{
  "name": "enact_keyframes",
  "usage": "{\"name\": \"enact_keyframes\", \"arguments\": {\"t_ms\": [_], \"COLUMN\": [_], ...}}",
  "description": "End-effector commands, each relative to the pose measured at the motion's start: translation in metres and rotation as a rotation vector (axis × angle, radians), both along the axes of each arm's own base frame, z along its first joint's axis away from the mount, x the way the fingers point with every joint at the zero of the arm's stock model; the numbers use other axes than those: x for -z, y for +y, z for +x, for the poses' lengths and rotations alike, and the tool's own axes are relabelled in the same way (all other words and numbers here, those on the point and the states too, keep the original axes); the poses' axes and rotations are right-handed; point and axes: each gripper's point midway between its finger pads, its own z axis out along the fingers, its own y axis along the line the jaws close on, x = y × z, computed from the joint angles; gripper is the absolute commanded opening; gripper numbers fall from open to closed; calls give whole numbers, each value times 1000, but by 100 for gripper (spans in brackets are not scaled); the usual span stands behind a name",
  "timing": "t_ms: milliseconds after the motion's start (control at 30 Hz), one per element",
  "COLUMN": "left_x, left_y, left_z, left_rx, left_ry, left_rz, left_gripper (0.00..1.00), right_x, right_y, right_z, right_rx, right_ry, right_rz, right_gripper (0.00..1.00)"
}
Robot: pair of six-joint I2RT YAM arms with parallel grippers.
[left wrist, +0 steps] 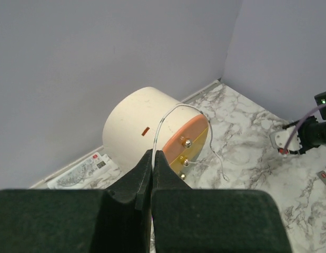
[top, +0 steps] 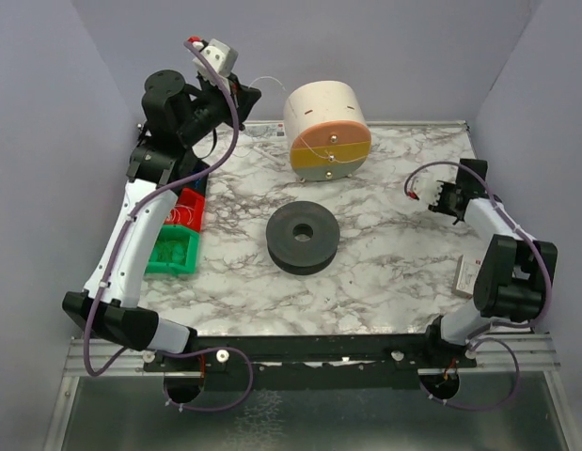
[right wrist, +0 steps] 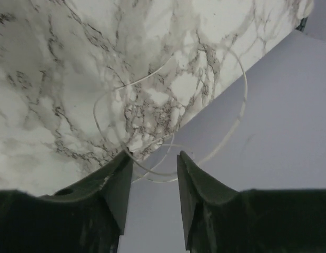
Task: Wrap the cables
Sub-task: Adjust the cable at the center of the board.
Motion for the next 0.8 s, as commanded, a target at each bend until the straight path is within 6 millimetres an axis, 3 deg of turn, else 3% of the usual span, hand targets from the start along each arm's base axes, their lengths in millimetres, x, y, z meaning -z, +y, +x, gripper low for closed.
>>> {"name": "enact_keyframes", "arguments": {"t_ms": [0, 100, 233, 367, 500, 633, 767], "left_x": [28, 52, 86, 99, 106, 126, 145], "left_y": [-21, -53, -92, -104, -111, -129, -147], "left_z": [9, -3, -21, -22, -23, -42, -65], "left_rx": [19, 76, 158, 183, 205, 313, 421], "left_ry": [44, 66, 82, 83, 87, 113, 119], "left_rz": [30, 91, 196, 247, 271, 306, 368], "left_gripper": [0, 0, 0, 0, 0, 0, 0], "right_x": [-27, -51, -109, -179, -229, -253, -246], "right_y": [-9, 26, 107, 177, 214, 233, 271], "right_z": [14, 5, -31, -65, -72, -52, -53], "right_rx": [156, 61, -185, -425, -519, -453, -479], "right_ry": [-87, -62, -1, -8, -33, -84, -45], "right_rz": [65, 236, 564, 879, 1160, 1363, 1386], "right_gripper": [51, 69, 84, 92, 94, 94, 95]}}
